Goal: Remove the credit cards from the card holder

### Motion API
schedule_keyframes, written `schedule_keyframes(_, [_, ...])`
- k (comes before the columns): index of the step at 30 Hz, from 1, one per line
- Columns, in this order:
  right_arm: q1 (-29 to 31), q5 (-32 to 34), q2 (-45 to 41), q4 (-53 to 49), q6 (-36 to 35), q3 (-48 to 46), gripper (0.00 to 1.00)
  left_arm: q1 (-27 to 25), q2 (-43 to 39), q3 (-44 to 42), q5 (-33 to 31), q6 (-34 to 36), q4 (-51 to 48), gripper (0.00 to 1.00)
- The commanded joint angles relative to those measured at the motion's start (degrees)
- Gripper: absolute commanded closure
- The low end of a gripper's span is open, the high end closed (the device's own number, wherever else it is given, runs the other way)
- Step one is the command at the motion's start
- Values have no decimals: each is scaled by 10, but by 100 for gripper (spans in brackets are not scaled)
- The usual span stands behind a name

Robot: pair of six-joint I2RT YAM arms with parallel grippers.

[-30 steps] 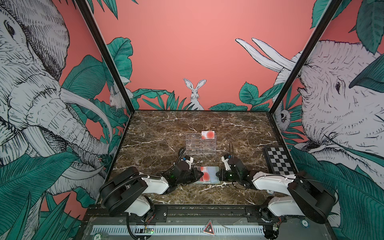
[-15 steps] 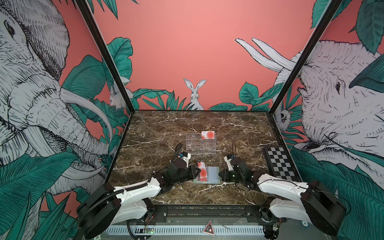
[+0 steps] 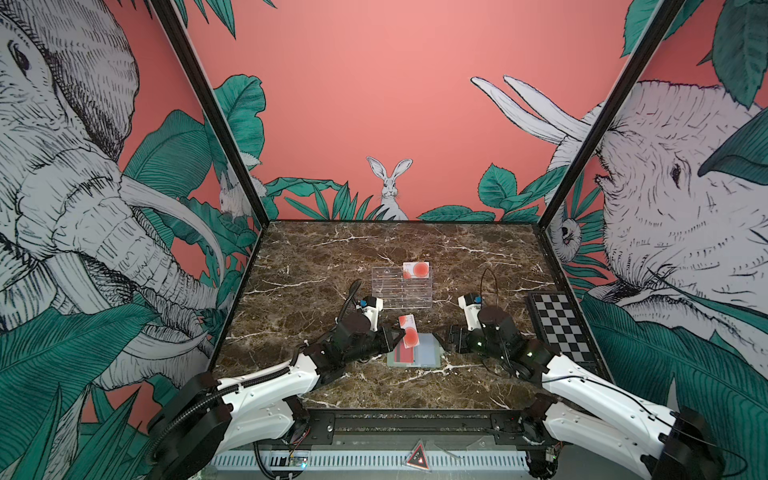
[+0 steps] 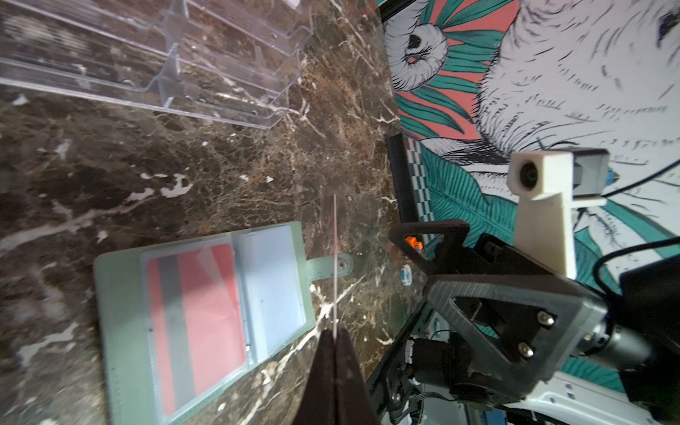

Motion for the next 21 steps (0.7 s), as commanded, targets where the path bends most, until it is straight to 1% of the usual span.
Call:
schedule_keyframes(1, [-19, -21, 2, -12, -33, 31, 7, 8, 11, 7, 34, -32, 86, 100])
schedule_keyframes(3, [-38, -37, 8, -12, -31, 43, 6, 10, 17, 18, 48, -35, 102, 100])
schedule_keyframes(6, [-70, -83, 14, 11, -23, 51, 6, 15, 20, 39, 63, -33, 100, 100])
schedule_keyframes(8, [-89, -100, 17, 12, -26, 68, 5, 21, 22, 48, 69, -31, 100, 100])
schedule_keyframes(13, [-141, -152, 50, 30, -29, 109, 6, 58, 31, 60, 109, -48, 143, 100])
schedule_keyframes(15, [-161, -178, 67, 64, -13, 114, 6, 69, 36, 67, 124, -52, 154, 100])
schedule_keyframes(18, [-186, -224, 98, 148, 24, 115, 6, 71, 44, 79, 141, -48, 168, 100])
schedule_keyframes(21, [-191, -263, 139, 201, 45, 128, 10, 71, 50, 83, 144, -51, 182, 100])
